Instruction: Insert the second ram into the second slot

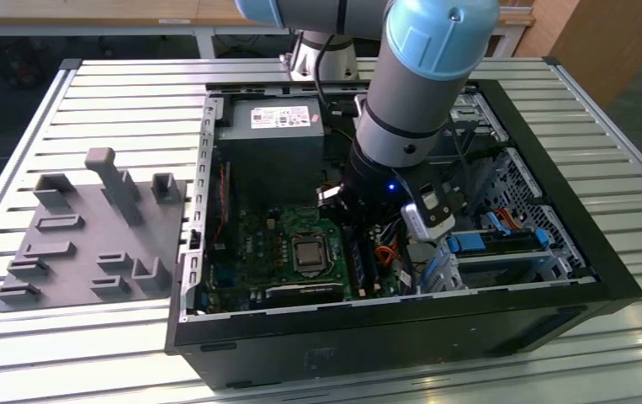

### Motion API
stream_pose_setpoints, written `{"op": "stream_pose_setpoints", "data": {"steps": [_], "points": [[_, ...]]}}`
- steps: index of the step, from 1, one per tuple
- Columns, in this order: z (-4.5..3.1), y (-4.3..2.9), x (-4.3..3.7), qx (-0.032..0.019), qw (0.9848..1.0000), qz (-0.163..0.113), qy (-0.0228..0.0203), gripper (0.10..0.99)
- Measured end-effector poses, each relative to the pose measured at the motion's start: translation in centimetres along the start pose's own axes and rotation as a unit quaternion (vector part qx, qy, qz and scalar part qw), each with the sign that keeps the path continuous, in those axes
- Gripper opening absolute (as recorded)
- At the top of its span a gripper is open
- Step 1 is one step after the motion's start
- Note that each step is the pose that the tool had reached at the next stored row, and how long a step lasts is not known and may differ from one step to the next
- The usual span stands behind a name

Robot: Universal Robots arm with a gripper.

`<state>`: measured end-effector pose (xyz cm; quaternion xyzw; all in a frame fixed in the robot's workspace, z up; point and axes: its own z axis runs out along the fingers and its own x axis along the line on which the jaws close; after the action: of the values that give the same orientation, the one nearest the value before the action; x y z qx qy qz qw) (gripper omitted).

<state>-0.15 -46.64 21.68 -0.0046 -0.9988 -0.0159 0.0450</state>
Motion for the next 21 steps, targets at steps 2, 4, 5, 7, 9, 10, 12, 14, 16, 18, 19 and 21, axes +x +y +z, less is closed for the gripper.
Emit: {"op": "stream_pose_setpoints", "data": {"steps": [2,4,5,7,9,10,12,14,16,18,19,21], "points": [[0.01,0.00,0.00,0.0000,1.0000,0.000,0.0000,0.137],[0.01,0.00,0.00,0.0000,1.0000,0.000,0.0000,0.137],[0.01,0.00,0.00,0.0000,1.0000,0.000,0.0000,0.137],[0.01,0.00,0.00,-0.0001,1.0000,0.000,0.0001,0.137],[0.01,0.00,0.00,-0.0003,1.0000,0.001,0.0000,0.137],[0.01,0.00,-0.01,-0.0003,1.0000,0.001,0.0000,0.137],[0.01,0.00,-0.02,-0.0005,1.0000,0.003,0.0000,0.137],[0.01,-0.01,-0.02,-0.0008,1.0000,0.006,-0.0001,0.137],[0.01,-0.04,-0.02,-0.0009,1.0000,0.007,-0.0002,0.137],[0.01,-0.09,-0.02,-0.0010,1.0000,0.008,-0.0002,0.137],[0.01,-0.12,-0.02,-0.0011,1.0000,0.009,-0.0003,0.137],[0.00,-0.16,-0.02,-0.0012,1.0000,0.009,-0.0002,0.137]]}}
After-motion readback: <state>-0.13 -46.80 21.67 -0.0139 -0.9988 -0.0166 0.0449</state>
